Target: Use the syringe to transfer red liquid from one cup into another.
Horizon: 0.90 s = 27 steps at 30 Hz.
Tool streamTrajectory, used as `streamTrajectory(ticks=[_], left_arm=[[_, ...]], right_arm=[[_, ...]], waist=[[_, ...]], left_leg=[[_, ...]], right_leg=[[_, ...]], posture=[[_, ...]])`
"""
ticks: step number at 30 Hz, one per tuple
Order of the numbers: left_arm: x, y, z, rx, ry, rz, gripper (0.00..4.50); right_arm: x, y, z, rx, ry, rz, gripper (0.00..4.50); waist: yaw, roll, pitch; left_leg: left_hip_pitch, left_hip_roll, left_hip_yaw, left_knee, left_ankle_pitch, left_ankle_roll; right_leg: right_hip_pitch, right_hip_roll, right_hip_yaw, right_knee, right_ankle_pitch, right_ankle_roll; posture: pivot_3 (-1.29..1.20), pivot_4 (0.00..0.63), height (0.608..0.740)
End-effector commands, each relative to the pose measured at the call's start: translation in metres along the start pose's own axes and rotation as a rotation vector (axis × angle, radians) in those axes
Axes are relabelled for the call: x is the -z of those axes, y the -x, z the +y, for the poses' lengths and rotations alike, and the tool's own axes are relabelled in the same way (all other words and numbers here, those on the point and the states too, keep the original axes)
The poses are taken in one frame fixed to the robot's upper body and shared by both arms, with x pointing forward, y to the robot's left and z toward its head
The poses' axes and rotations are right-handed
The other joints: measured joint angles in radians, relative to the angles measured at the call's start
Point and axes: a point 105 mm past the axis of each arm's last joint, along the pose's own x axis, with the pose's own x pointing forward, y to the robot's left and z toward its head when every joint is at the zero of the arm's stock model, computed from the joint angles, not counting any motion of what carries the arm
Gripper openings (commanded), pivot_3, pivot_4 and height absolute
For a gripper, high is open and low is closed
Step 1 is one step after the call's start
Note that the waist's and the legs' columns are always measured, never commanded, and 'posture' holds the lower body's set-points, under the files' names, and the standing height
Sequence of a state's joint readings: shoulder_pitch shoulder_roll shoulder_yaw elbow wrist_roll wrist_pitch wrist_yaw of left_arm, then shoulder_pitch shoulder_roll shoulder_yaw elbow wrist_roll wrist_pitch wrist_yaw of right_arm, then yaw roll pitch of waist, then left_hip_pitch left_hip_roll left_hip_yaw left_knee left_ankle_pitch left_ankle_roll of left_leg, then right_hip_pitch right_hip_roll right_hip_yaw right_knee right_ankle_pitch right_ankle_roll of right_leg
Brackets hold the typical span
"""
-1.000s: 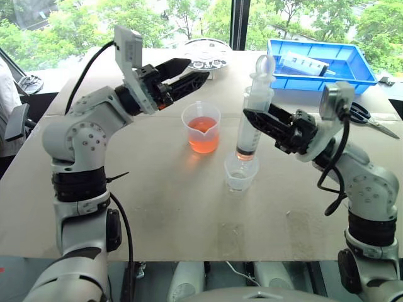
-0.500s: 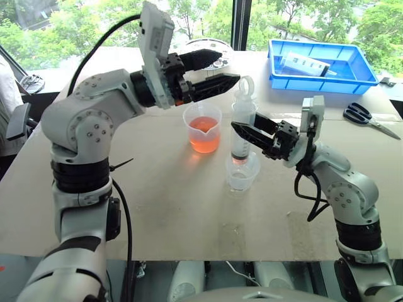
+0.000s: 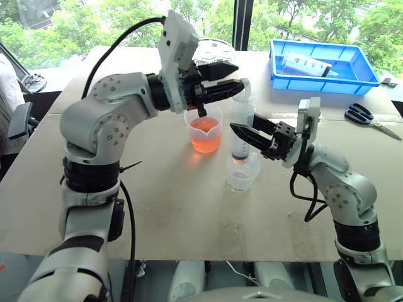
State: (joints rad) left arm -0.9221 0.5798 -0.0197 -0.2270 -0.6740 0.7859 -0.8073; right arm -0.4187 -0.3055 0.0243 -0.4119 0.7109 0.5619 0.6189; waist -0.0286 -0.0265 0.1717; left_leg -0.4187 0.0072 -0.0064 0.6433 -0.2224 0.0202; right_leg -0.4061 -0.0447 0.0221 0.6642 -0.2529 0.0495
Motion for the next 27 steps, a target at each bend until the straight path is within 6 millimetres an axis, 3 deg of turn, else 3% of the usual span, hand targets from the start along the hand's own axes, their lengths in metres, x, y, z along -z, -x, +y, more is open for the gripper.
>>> streamTrajectory(ticks=[1, 17, 24, 27], left_arm=[[-0.015, -0.001, -0.005, 0.023, -0.077, -0.035, 0.02], [0.042, 0.006, -0.046, 0.186, -0.027, 0.122, 0.00], [0.044, 0.003, -0.051, 0.205, -0.035, 0.114, 0.00], [0.034, 0.004, -0.046, 0.178, -0.014, 0.062, 0.00]], right_arm=[[-0.011, -0.002, 0.012, -0.052, 0.037, -0.040, 1.44], [-0.034, -0.002, 0.004, -0.028, 0.056, -0.100, 1.44], [-0.044, -0.004, 0.008, -0.055, 0.055, -0.128, 1.44], [-0.045, -0.003, 0.010, -0.060, 0.055, -0.128, 1.44]], waist=[[0.000, 0.000, 0.000], [-0.001, 0.000, 0.000], [0.000, 0.000, 0.000], [0.000, 0.000, 0.000]], left_leg=[[0.000, 0.000, 0.000, 0.000, 0.000, 0.000], [0.000, 0.000, 0.000, 0.001, 0.000, 0.000], [0.000, 0.000, -0.001, 0.001, 0.000, 0.000], [0.000, 0.000, -0.001, 0.001, 0.000, 0.000]], right_leg=[[0.000, 0.000, 0.000, 0.000, 0.000, 0.000], [0.000, 0.000, 0.000, 0.000, 0.000, 0.000], [0.001, 0.000, 0.000, 0.000, 0.000, 0.000], [0.001, 0.000, 0.000, 0.000, 0.000, 0.000]], posture=[[0.00, 0.150, 0.740], [0.00, 0.150, 0.740], [0.00, 0.150, 0.740], [0.00, 0.150, 0.740]])
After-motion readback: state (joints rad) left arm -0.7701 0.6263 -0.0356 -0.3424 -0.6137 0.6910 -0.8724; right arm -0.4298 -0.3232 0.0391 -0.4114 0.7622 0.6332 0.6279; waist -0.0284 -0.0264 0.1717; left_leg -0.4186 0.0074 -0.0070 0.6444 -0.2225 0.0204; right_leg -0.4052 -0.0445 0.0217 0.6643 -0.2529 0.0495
